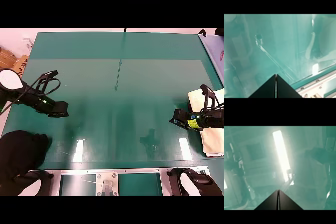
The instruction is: Fold the shirts.
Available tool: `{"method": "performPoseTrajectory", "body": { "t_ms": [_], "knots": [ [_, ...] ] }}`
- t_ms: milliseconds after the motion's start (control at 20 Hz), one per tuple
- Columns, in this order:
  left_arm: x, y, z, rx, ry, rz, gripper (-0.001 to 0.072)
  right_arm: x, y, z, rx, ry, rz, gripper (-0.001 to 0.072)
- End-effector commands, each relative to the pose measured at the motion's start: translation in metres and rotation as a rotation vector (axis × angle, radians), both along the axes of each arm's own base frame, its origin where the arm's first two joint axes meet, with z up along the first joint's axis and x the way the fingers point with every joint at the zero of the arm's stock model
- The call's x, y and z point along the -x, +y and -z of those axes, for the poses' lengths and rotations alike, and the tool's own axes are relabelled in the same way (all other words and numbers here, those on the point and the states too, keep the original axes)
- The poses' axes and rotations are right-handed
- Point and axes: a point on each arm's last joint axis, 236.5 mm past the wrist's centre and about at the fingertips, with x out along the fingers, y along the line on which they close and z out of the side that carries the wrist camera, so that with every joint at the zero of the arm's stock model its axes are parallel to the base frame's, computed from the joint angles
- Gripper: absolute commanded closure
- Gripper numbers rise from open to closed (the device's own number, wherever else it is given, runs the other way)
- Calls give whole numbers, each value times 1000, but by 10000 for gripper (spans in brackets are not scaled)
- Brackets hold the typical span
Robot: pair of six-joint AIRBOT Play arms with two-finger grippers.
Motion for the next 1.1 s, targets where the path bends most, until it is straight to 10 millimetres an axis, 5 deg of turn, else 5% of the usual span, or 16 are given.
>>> {"method": "performPoseTrajectory", "body": {
  "t_ms": [0, 600, 850, 1050],
  "knots": [
    [0, 0, 0, 0, -1, 1, 685, 0, 0, 0, 0, 0, -1, 695],
    [0, 0, 0, 0, -1, 1, 685, 0, 0, 0, 0, 0, -1, 695],
    [-58, -1, -12, 26, -222, -114, 685, -5, -1, -1, 3, -22, 7, 695],
    [-71, 6, -14, 3, -281, -133, 685, -9, -3, -2, 10, -39, 13, 695]
  ]
}}
